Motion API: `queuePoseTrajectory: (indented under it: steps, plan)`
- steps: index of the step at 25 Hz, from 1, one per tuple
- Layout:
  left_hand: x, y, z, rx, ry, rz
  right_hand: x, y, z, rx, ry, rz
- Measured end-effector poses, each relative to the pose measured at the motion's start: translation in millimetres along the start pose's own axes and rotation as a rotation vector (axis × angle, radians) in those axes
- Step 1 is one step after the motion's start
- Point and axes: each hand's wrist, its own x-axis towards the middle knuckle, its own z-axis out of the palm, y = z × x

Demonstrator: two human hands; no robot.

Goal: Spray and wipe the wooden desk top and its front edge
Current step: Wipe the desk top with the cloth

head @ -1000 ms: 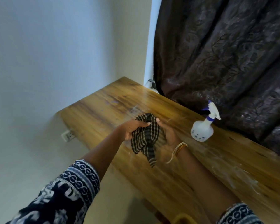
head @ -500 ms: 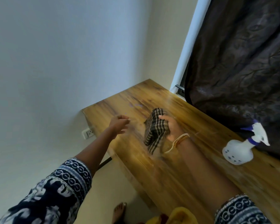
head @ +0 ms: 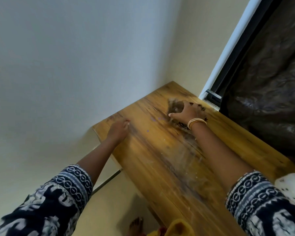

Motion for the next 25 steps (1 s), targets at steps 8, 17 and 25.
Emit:
queuePoseTrajectory:
  steps: [8,17,25]
  plan:
    - [62.0,-4.6,34.4,0.252,-0.096,0.198,63.1,0.4,77.0,0.012,-0.213,0.088]
    - [100.4,-22.1,62.6,0.451,-0.076,0.302,144.0,18.1,102.3,-0.119,0.006,-0.021]
    - [101.2,-20.2,61.5,0.473,-0.071,0.284,152.0,-32.3,121.8,-0.205,-0.075,-0.542]
